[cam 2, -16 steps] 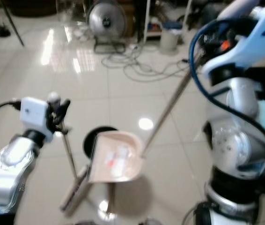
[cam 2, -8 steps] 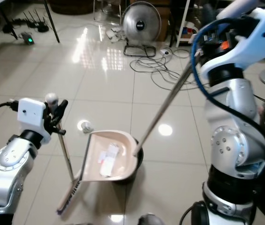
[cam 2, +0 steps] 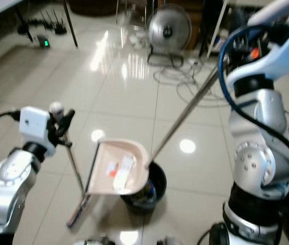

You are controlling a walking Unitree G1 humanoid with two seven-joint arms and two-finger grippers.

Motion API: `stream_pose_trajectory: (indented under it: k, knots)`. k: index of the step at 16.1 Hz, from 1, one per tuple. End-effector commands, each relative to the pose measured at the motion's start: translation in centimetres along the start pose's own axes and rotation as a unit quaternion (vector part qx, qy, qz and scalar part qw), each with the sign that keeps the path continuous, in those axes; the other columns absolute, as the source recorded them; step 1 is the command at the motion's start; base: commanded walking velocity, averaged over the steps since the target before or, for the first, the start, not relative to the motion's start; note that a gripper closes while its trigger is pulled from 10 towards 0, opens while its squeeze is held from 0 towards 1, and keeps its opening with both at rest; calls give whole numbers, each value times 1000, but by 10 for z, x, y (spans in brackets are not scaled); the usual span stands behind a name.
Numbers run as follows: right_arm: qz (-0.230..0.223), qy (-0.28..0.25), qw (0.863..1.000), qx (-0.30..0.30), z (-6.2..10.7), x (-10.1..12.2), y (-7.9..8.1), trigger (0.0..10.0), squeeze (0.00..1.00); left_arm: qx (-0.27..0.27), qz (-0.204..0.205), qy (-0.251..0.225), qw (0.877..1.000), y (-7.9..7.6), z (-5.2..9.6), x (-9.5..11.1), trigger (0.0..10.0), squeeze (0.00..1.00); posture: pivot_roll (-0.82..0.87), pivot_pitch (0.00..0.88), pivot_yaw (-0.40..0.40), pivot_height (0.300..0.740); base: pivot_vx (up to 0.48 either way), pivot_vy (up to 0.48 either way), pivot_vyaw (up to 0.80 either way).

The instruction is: Sweep floor

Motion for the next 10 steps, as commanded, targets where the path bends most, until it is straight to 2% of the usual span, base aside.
stream_pose_trajectory:
  k: [1, 6, 8, 10]
  knots:
    - [9, -31, 999, -15, 3, 15, -9, 10000, 0, -11, -1, -10, 1000, -9, -1, 4, 10000, 0, 69, 90, 20, 740, 0, 0, 0]
    - [36, -38, 999, 6, 5, 14, -1, 10000, 0, 7, -23, 7, 1000, 1, 3, -4, 10000, 0, 76, 85, 15, 740, 0, 0, 0]
    - [61, -42, 997, 11, 4, 13, 0, 10000, 0, 11, -27, 18, 999, 3, 4, -8, 10000, 0, 74, 82, 17, 740, 0, 0, 0]
    - [89, -64, 993, 40, 0, 15, 12, 10000, 0, 4, -36, 21, 999, -1, 2, -11, 10000, 0, 76, 76, 12, 740, 0, 0, 0]
Point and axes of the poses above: a point about 5 cm out from each wrist's last joint towards the gripper, its own z axis pointing back from the gripper into the wrist, its own x axis along the axis of the wrist's last joint, y = z × x, the point moved 5 cm from there along -z, pointing out of the wrist towards the gripper, and after that the axes turned 9 degrees about z, right-handed, at the moved point
